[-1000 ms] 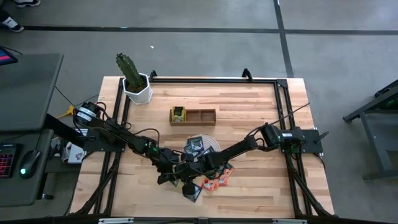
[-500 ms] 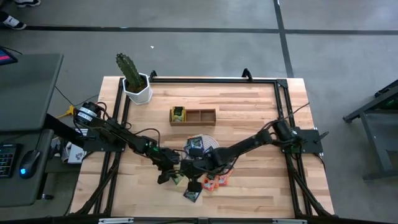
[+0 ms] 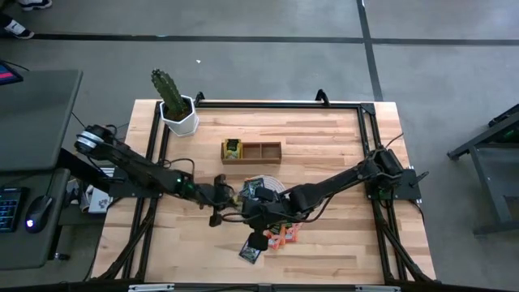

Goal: Pick & Place Tea
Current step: Put the yellow tea bag into the left section of the wooden organizer

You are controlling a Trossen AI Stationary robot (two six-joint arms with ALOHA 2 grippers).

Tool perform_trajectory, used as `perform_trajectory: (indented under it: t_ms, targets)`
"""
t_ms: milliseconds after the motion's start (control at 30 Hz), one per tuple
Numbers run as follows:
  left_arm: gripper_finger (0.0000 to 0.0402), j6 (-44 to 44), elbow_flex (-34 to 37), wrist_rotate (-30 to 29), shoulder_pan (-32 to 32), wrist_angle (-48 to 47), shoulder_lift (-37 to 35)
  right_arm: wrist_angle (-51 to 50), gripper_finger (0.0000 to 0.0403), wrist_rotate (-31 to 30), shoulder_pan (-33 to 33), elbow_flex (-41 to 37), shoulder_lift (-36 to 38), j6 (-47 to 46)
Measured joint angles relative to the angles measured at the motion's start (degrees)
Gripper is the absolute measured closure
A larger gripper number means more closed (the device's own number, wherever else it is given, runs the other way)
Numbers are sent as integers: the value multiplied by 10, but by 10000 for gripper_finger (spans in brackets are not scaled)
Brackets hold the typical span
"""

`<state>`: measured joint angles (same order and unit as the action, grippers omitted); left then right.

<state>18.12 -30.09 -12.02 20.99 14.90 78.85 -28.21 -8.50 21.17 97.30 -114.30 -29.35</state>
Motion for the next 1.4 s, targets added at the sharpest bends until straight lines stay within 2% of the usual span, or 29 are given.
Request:
perform_trajectory:
  t_ms: [133,233,433,667,733,867,1067,1233,1400]
  targets:
    - [401,-38,0,-86,0,-45,-75,-5,403,-10,4,0,0,-26]
    - [401,-61,0,-127,0,-80,-117,-5,403,-35,7,0,0,-32]
    - [401,-85,0,-139,0,-106,-169,-8,402,-42,-8,0,11,-29]
    - [401,-106,-1,-150,0,-106,-211,-13,402,-124,-35,0,58,-18]
    - [401,-113,-1,-156,0,-104,-222,-13,402,-130,-48,0,72,-13]
    - [401,-128,-1,-160,0,-98,-244,-11,380,-70,-84,0,90,11]
    - [401,-187,-2,-158,0,-48,-271,-1,300,25,-131,0,95,13]
    - [401,-211,-2,-159,0,-39,-289,21,245,44,-151,0,98,20]
    - [401,-224,-2,-156,0,-42,-304,32,225,64,-161,0,99,25]
